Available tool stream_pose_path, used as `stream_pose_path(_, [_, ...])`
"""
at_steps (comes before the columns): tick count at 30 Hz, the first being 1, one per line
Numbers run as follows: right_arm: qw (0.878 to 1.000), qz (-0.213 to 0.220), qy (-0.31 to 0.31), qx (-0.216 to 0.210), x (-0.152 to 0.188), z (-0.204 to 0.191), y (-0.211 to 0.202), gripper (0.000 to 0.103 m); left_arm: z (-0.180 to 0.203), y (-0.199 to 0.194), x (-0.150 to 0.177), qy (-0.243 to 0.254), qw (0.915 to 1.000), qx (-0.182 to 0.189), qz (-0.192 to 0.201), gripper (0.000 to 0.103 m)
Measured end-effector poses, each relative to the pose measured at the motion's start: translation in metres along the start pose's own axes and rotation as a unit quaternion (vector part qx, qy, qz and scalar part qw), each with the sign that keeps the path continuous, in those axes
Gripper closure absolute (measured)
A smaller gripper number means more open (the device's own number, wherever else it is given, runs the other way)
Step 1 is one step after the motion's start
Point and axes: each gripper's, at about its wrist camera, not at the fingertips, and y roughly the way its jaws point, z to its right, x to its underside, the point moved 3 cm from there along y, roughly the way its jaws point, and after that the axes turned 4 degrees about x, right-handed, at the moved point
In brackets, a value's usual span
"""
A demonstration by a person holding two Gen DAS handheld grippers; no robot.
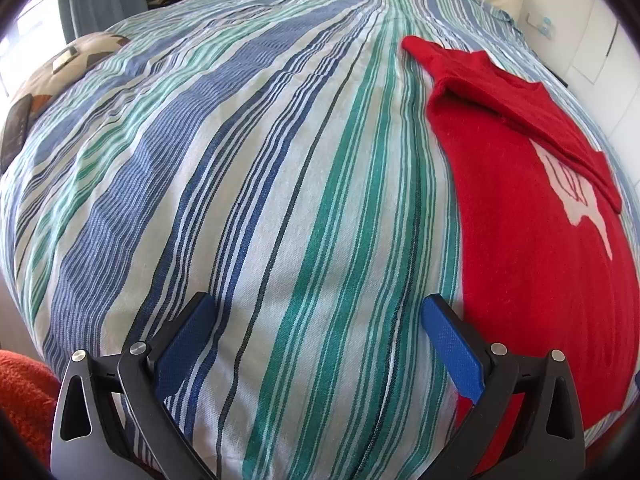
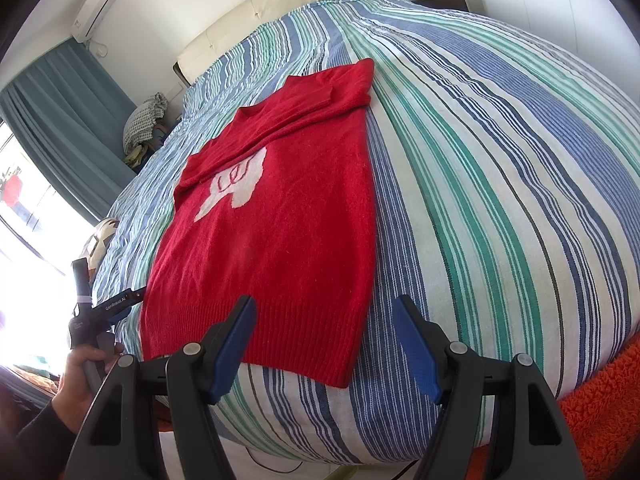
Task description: Fold small clothes
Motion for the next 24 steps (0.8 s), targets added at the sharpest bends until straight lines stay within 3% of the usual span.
stream_pose_path(24, [1.0,-0.001,0.002,0.002,-0.0016,0.0016,0.0,0.033,0.0007,-0.0001,0.0005,0.001,1.0,0.0,0.001,0.0])
